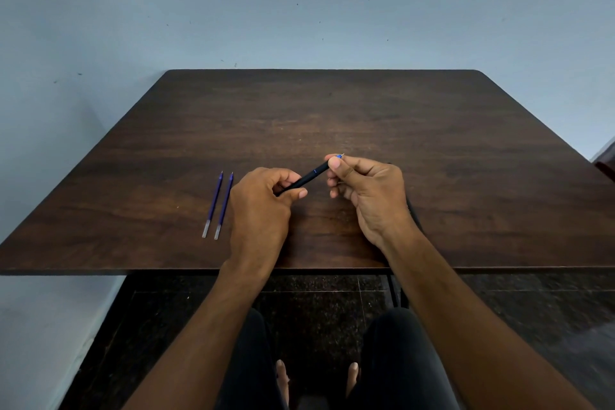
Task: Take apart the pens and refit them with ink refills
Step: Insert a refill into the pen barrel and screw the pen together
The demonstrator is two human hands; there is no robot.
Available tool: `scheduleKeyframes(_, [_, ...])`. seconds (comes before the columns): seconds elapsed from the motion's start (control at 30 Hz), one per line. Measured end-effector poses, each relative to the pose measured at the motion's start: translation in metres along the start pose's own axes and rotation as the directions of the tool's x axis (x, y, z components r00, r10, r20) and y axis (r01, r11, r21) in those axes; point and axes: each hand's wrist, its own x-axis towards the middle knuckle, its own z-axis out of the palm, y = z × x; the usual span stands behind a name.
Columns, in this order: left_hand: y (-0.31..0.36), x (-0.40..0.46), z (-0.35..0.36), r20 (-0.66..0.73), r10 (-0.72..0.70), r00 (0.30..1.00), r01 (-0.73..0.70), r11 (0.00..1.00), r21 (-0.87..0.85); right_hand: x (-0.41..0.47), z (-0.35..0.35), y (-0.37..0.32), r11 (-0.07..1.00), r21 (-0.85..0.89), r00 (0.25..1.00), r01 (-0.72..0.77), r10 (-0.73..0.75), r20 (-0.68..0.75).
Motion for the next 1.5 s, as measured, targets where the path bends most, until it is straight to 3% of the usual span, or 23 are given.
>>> scheduleKeyframes(0.97, [-0.001,0.003,-0.009,0.014,-0.044,0.999,0.044,0.999,-0.032,0.0,0.001,0.0,0.999,-0.04,0.999,-0.028,0.03,0.027])
scheduleKeyframes(1.13, [-0.009,0.009,-0.024,-0.012,-0.127,0.992,0.125,0.989,-0.075,0.003,0.003,0.001,0.972,-0.214,0.996,-0.094,0.091,-0.025])
scheduleKeyframes(1.33, [-0.019,0.015,-0.039,-0.03,-0.164,0.986,0.161,0.984,-0.073,0.022,0.025,-0.012,0.719,-0.675,0.982,-0.163,0.186,-0.039])
scheduleKeyframes(1.5, [-0.026,0.016,-0.042,-0.031,-0.179,0.983,0.177,0.982,-0.064,0.04,0.055,-0.01,0.383,-0.905,0.97,-0.184,0.219,-0.104])
